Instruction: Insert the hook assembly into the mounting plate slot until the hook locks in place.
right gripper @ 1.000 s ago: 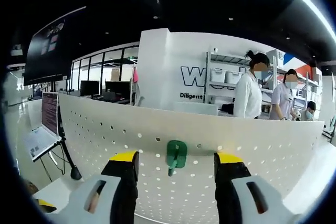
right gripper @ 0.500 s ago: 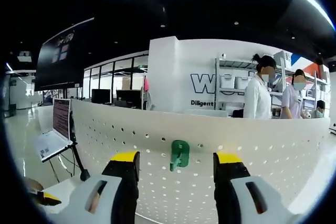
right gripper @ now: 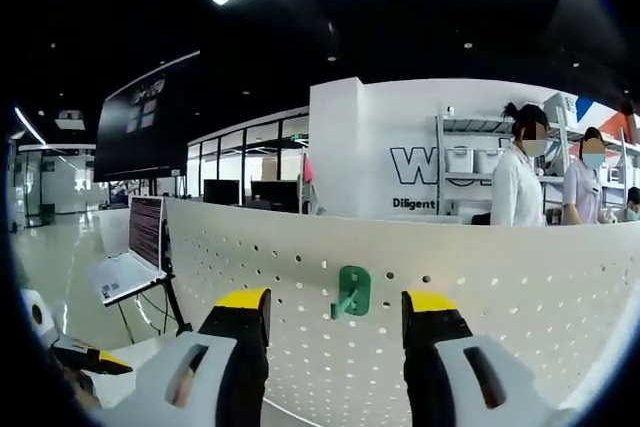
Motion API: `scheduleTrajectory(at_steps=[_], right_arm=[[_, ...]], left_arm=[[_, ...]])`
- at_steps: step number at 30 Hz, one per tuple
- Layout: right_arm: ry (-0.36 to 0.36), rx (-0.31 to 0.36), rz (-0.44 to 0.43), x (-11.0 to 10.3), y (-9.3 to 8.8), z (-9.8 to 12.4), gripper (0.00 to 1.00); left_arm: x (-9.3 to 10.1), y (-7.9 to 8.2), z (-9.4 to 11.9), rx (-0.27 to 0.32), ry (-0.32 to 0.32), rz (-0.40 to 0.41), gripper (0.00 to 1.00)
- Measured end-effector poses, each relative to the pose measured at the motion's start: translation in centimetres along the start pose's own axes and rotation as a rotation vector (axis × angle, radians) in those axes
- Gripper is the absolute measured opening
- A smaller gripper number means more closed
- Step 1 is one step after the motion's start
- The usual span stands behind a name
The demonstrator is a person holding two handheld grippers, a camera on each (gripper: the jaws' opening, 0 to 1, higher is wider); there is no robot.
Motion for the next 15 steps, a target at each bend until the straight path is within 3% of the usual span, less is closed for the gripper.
scheduleTrajectory(at_steps=[4, 15], right_arm=[[0.055, 0.007, -0.002, -0.4, -0.4, 0.8, 0.51], [0.106, 0.037, 0.032, -0.4, -1.5, 4.2, 0.53]], left_arm=[[-0.1, 0.2, 0.1, 0.005, 0.003, 0.0, 0.75], [0.1, 0.4, 0.0, 0.004, -0.003, -0.003, 0.76]])
Point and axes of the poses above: the point that each gripper's makers call its tool centre point, and the gripper's own axes: z roughly backward along the fingers, x roughly to its right, y roughly out of its top, the point moved 1 cm from there along z, roughly backward along the fingers, and after that the axes turned 11 degrees about z, right-handed, at the moved point
